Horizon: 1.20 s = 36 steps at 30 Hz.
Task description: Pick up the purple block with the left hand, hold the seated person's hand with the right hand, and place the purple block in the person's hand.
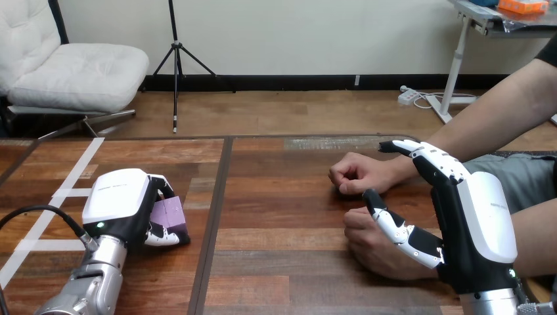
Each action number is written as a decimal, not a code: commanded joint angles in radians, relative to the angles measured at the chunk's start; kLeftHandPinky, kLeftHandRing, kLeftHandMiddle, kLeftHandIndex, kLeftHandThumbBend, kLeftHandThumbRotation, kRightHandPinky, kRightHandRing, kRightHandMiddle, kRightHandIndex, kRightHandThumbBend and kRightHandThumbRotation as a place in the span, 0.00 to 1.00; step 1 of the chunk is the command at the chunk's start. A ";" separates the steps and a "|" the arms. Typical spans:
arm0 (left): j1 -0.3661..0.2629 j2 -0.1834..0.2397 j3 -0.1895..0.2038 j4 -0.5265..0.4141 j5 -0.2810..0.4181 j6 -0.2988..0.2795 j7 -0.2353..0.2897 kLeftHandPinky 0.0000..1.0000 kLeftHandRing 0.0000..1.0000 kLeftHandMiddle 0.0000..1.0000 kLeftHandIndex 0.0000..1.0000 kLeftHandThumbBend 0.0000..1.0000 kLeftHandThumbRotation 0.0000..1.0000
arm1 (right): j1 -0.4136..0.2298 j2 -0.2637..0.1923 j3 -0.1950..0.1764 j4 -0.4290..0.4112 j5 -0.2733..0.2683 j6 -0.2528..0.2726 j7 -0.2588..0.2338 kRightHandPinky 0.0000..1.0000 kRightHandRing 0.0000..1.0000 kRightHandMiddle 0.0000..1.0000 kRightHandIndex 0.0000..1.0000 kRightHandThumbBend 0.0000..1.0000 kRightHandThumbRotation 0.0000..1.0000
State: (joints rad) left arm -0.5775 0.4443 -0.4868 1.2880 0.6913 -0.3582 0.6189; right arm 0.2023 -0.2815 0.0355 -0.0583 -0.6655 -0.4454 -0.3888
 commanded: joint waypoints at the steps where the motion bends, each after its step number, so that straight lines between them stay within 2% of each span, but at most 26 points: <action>1: 0.020 -0.029 -0.004 0.025 0.000 -0.007 -0.002 0.37 0.44 0.51 0.52 0.48 0.07 | -0.024 -0.015 -0.015 -0.046 0.005 -0.003 0.003 0.82 0.83 0.80 0.75 0.43 0.48; 22: 0.030 -0.048 -0.004 0.028 -0.013 -0.023 0.013 0.36 0.43 0.51 0.52 0.48 0.10 | -0.017 -0.017 -0.017 -0.053 0.008 -0.008 0.004 0.82 0.84 0.80 0.76 0.43 0.47; 36: 0.020 -0.050 -0.026 0.034 0.007 0.010 -0.030 0.36 0.43 0.50 0.52 0.48 0.12 | -0.017 -0.017 -0.016 -0.055 -0.001 -0.001 0.008 0.82 0.83 0.80 0.76 0.44 0.48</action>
State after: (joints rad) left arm -0.5674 0.4159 -0.4893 1.2910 0.6764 -0.3674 0.6307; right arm 0.2080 -0.2826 0.0341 -0.0692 -0.6657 -0.4454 -0.3843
